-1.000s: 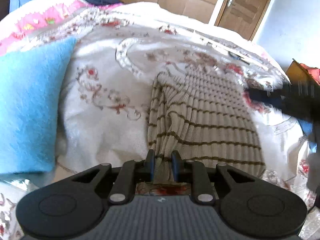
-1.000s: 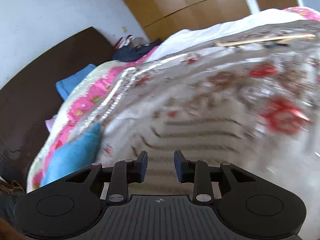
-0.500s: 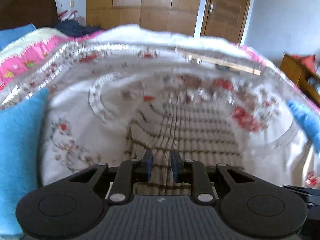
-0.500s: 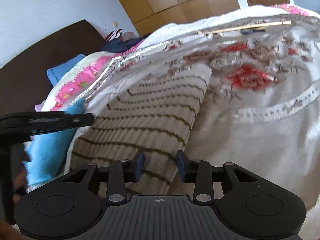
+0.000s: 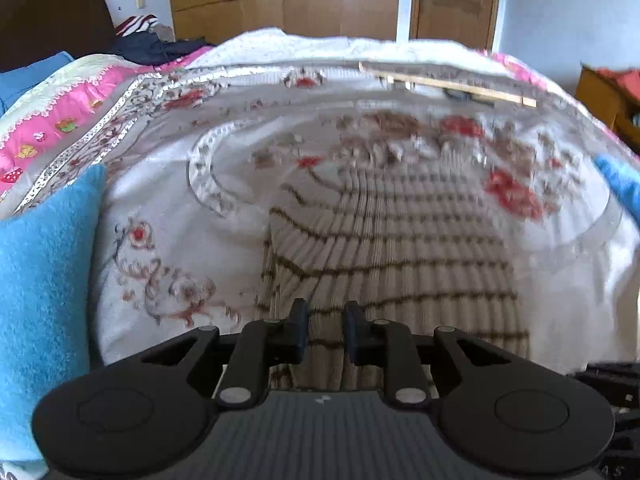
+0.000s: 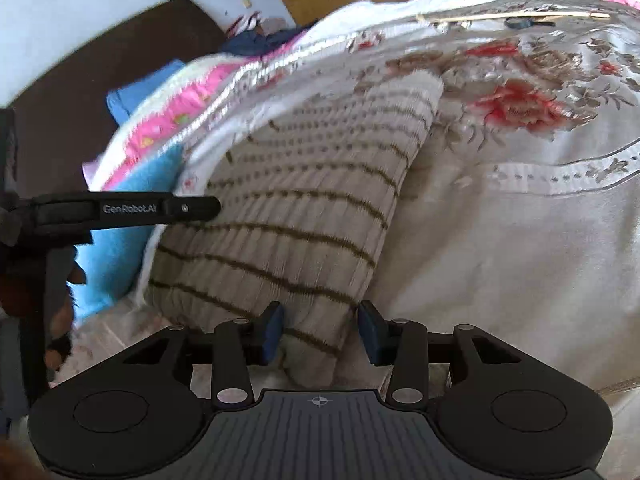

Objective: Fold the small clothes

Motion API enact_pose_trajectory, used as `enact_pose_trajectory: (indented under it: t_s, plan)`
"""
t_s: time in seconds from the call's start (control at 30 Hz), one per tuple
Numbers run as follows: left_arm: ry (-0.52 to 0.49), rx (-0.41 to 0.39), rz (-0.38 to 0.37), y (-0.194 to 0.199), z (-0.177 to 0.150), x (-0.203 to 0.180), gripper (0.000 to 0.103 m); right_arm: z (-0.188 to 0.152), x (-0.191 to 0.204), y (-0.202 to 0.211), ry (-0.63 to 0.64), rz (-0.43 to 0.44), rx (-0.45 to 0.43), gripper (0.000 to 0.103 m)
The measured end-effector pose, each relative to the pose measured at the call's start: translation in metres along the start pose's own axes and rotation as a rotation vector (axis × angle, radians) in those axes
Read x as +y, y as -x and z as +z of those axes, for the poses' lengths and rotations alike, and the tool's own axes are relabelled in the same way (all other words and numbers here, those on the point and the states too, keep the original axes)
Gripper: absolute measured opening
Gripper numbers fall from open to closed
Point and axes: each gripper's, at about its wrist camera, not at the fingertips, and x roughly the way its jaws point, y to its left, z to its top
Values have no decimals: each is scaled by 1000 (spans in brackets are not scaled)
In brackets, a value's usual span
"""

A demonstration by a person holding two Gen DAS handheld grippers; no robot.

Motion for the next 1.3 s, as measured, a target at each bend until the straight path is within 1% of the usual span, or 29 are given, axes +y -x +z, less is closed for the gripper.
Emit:
enact_pose_trajectory:
  t_s: [0.03, 0.1, 0.17, 0.27, 0.37, 0.43, 0.5, 0.63, 0.77, 0.87, 0.93, 1.03, 1.07, 1.13, 1.2, 1.3]
  plan:
    - [0, 14, 6, -6, -4, 1, 35, 0, 0, -1, 3, 1, 1, 40]
    - [21, 14, 4, -11, -7, 3, 35, 0, 0, 1, -9, 7, -1, 40]
    - [40, -11, -13, -4, -8, 5, 34, -1, -2, 7, -30, 18, -13, 40]
    - [30, -31, -31, 8, -12, 7, 34, -2, -1, 8, -22, 10, -22, 41]
    - [22, -7, -17, 3, -21, 10, 35, -4, -2, 5, -22, 4, -16, 41]
    - [67, -12, -34, 4, -25, 17, 35, -3, -2, 8, -32, 13, -30, 42]
    - [87, -18, -50, 9, -25, 20, 35, -3, -4, 12, -41, 18, -50, 42]
    - [52, -5, -42, 6, -27, 18, 35, -2, -9, 5, -62, 8, -34, 43]
    - [62, -1, -38, -2, -33, 19, 36, -2, -8, 6, -51, 14, -43, 43]
    - [50, -9, -32, -1, -34, 17, 36, -2, -11, 6, -69, 24, -42, 43]
    - [66, -21, -41, 4, -34, 18, 36, -1, -12, 8, -83, 31, -51, 43]
    - [80, -30, -56, 8, -35, 20, 36, 0, -15, 13, -105, 40, -88, 43]
    - [73, -22, -51, 6, -36, 20, 37, 0, -16, 12, -115, 37, -92, 45]
    - [65, -10, -40, 1, -37, 19, 39, -1, -20, 7, -124, 23, -68, 45]
    - [67, 2, -36, -4, -38, 19, 42, -1, -19, 6, -110, 17, -69, 45]
    - [80, -1, -40, -3, -39, 21, 42, 0, -16, 8, -100, 30, -79, 46]
